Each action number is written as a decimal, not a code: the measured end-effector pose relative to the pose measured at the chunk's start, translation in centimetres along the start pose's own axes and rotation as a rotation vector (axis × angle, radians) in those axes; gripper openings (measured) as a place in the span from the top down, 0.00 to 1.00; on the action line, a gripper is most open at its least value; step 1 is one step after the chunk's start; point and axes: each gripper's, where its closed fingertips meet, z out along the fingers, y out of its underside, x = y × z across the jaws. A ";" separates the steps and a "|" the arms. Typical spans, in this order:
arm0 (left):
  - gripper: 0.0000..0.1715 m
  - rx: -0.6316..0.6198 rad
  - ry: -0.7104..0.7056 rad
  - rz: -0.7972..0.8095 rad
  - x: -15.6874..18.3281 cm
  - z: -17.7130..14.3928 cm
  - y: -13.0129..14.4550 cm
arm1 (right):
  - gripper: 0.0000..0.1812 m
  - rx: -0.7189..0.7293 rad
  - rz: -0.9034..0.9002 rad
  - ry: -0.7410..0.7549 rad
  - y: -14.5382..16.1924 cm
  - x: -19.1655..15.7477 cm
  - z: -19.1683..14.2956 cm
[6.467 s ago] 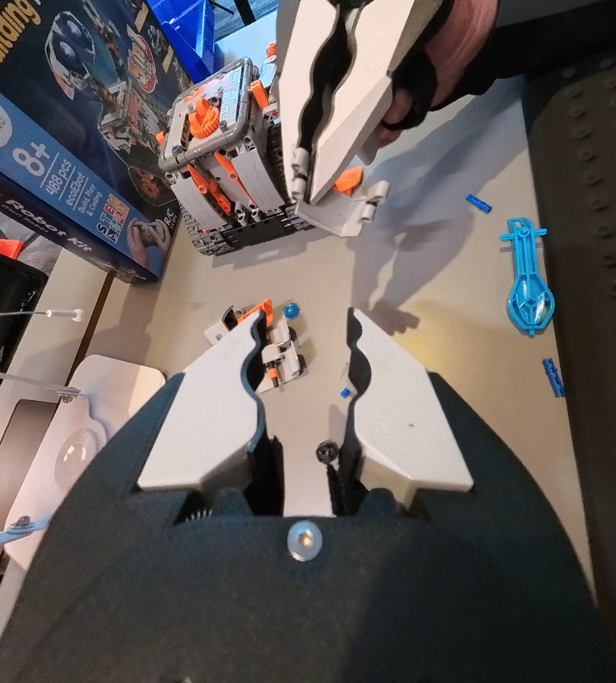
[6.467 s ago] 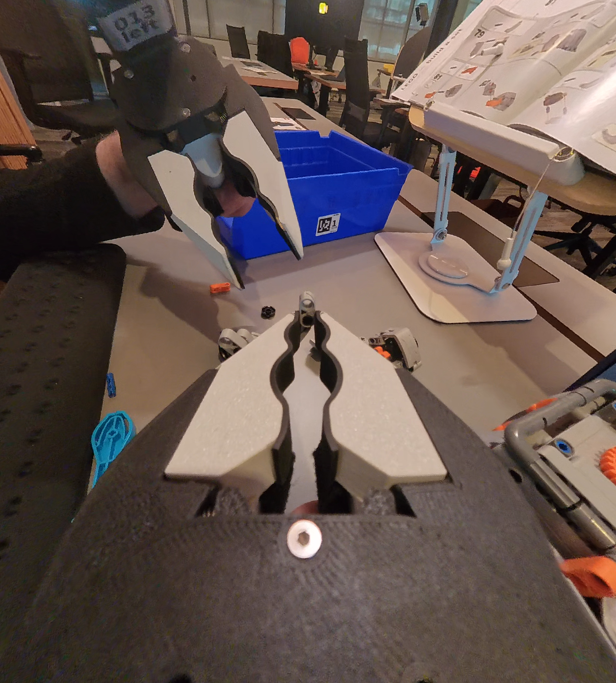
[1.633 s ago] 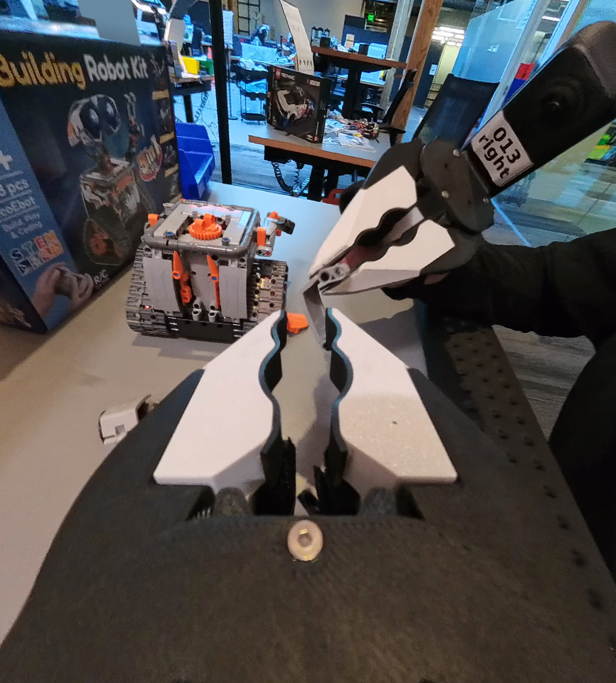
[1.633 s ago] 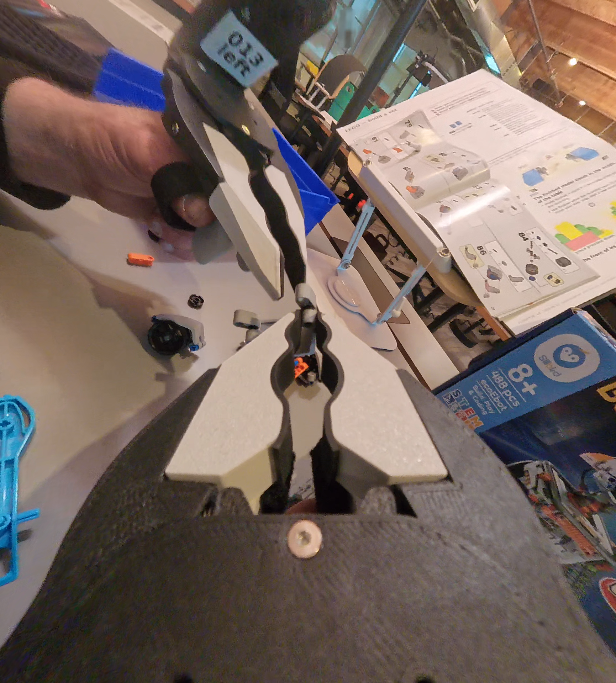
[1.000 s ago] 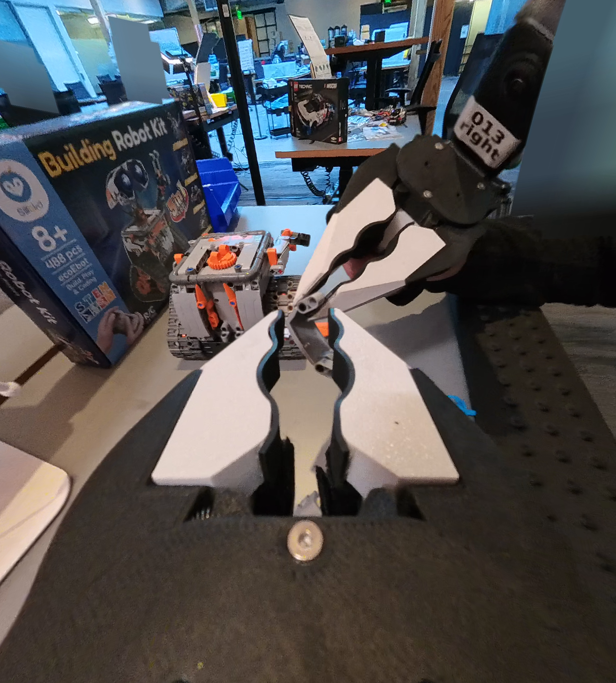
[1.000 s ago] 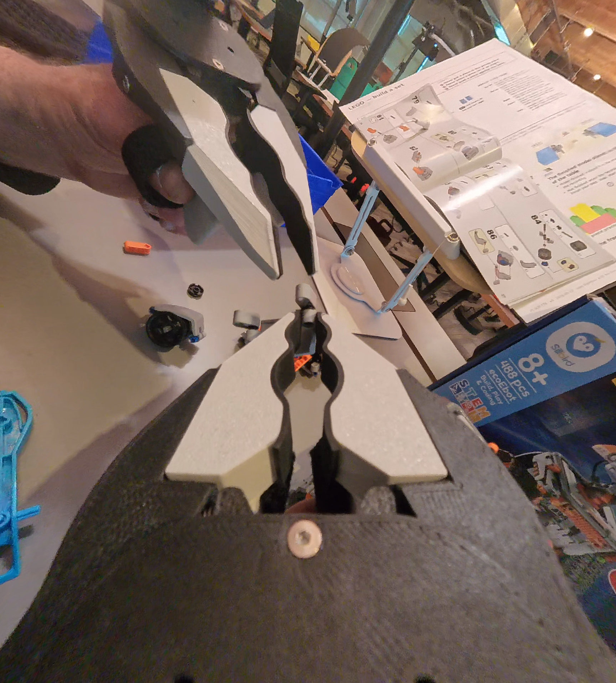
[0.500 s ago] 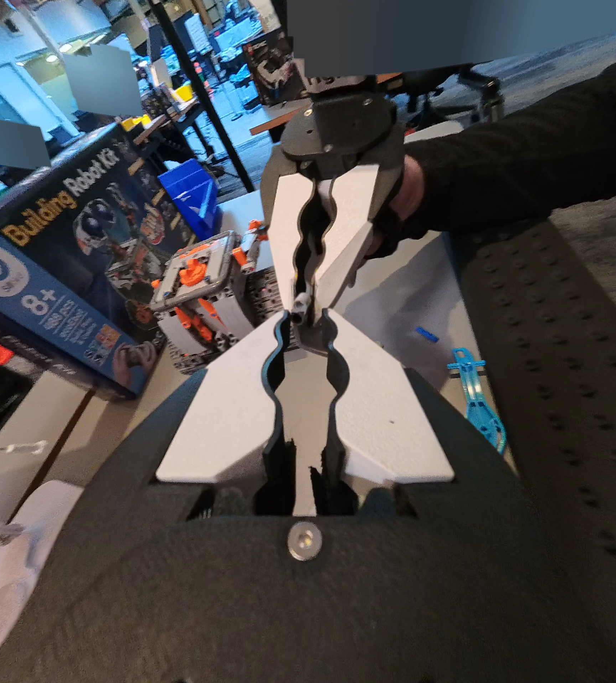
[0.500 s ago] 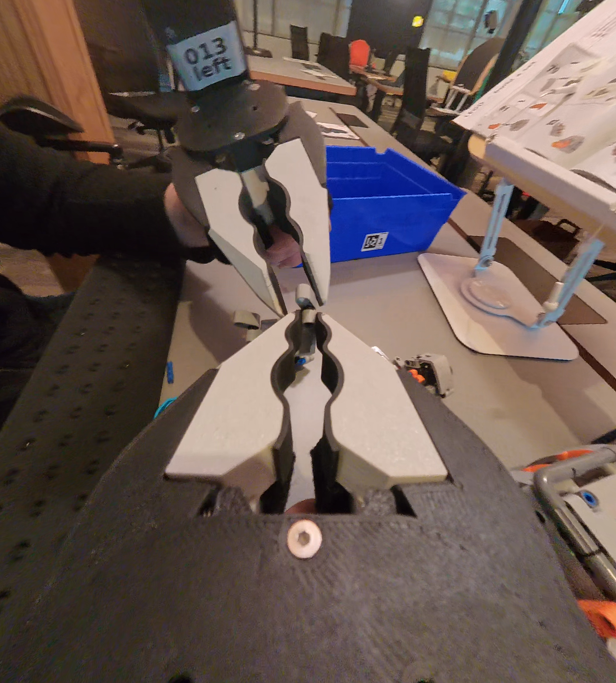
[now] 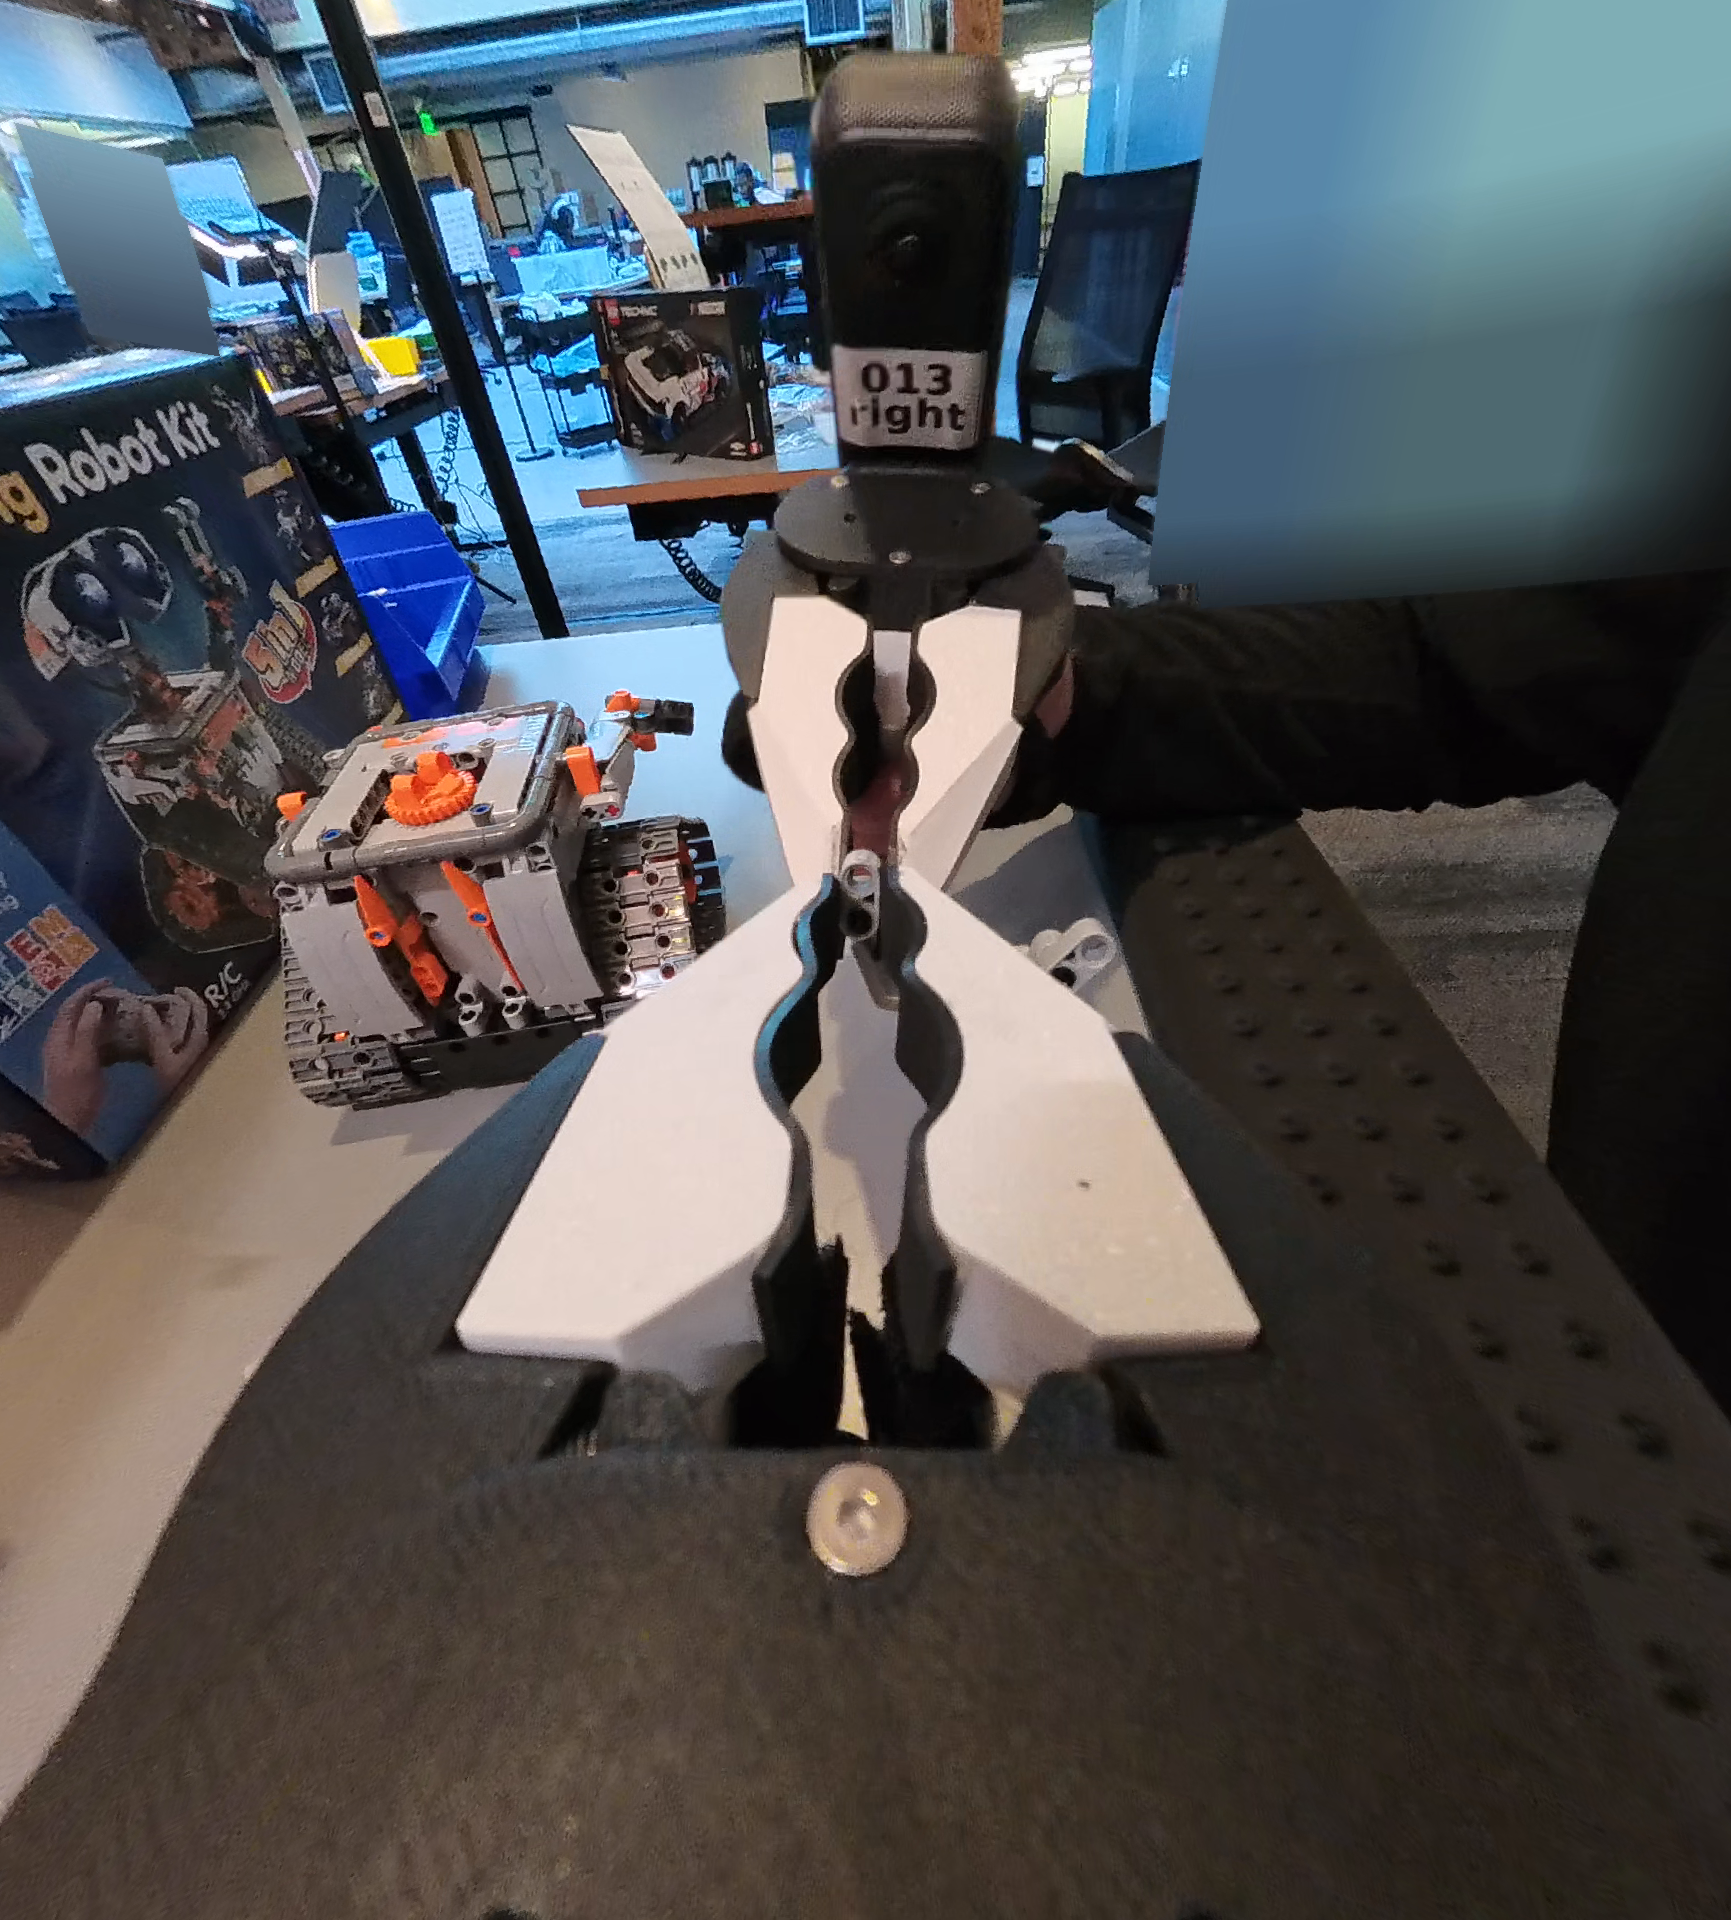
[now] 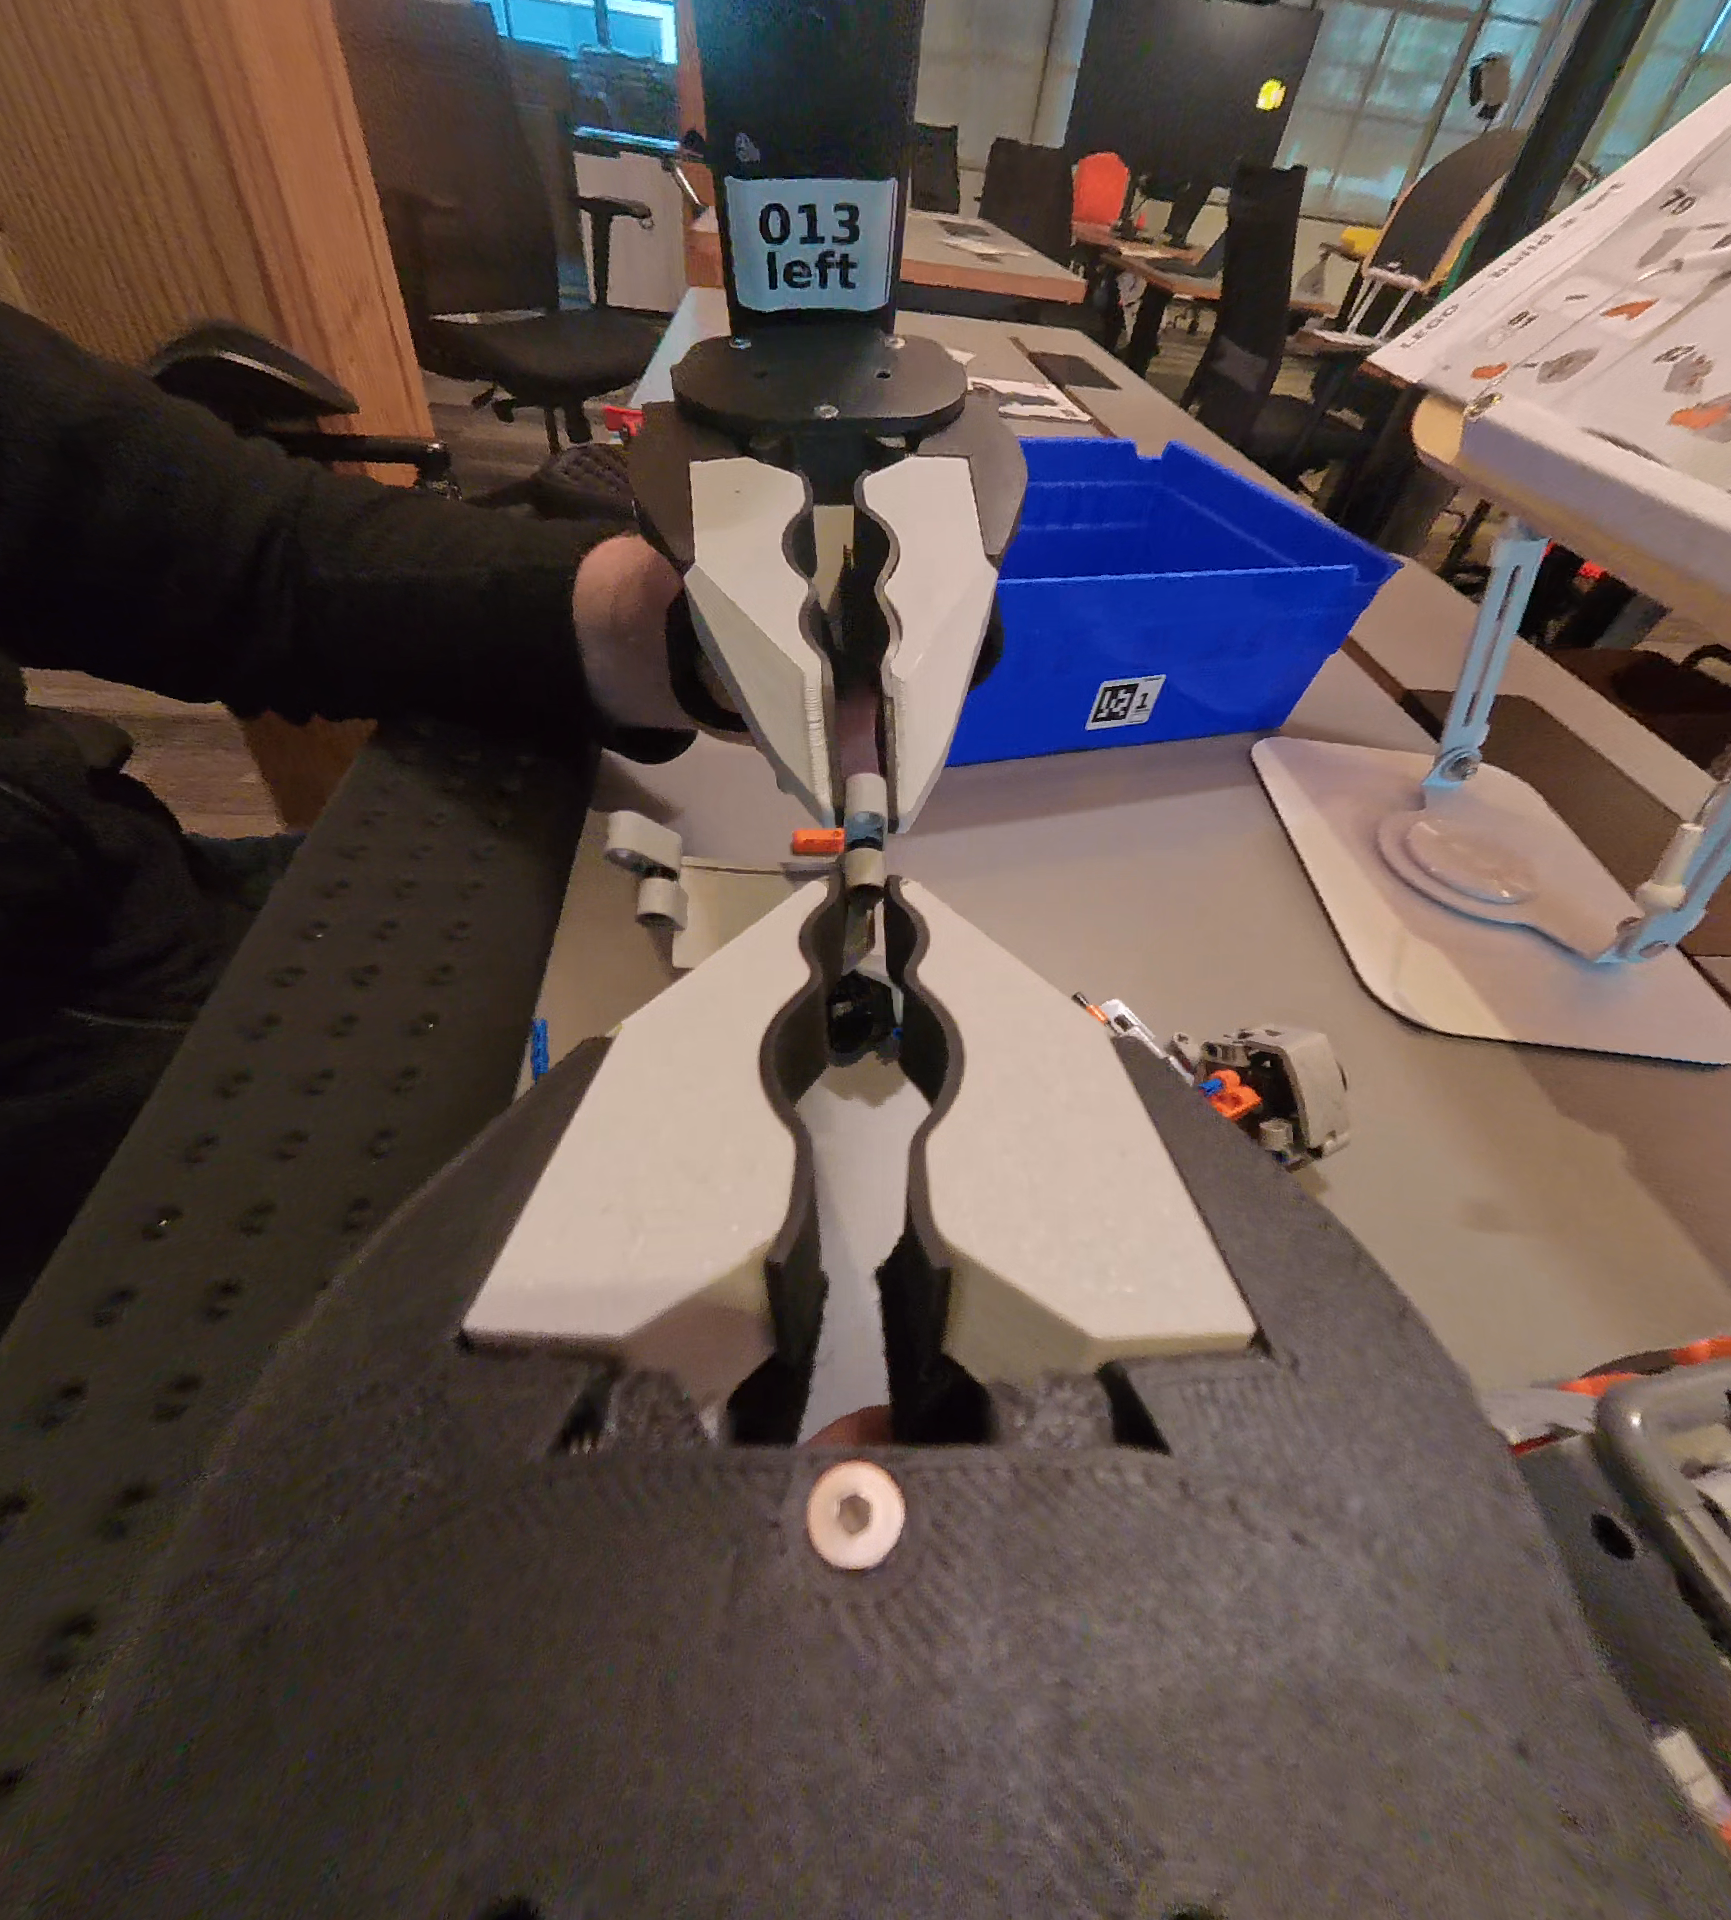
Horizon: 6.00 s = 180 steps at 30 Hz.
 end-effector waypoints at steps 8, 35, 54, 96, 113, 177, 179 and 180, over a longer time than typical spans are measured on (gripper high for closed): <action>0.97 -0.048 0.006 0.039 0.5 0.4 0.6 | 0.98 -0.008 -0.031 -0.001 -0.1 -0.4 0.1; 0.97 -0.097 -0.086 0.070 -1.4 -2.5 0.6 | 0.98 -0.102 -0.047 0.021 1.8 0.2 0.4; 0.97 -0.104 -0.086 -0.134 -2.8 -1.0 3.1 | 0.90 -0.399 -0.072 0.044 7.4 0.2 2.2; 0.87 0.399 0.260 -0.630 -1.7 0.5 -3.9 | 0.92 0.244 -0.173 0.222 -4.5 1.5 -3.2; 0.96 0.328 0.152 -0.530 -1.3 2.1 -3.2 | 0.85 -0.004 -0.585 0.498 -4.1 1.3 -2.4; 1.00 0.250 -0.079 -0.202 -1.2 2.0 -3.5 | 0.98 0.372 0.170 0.036 -4.9 1.7 -3.7; 1.00 0.256 -0.076 -0.193 -1.1 1.8 -3.7 | 0.98 0.372 0.167 0.029 -5.0 1.6 -3.8; 1.00 0.252 -0.081 -0.182 -1.1 1.8 -3.7 | 0.98 0.370 0.167 0.029 -5.0 1.6 -3.8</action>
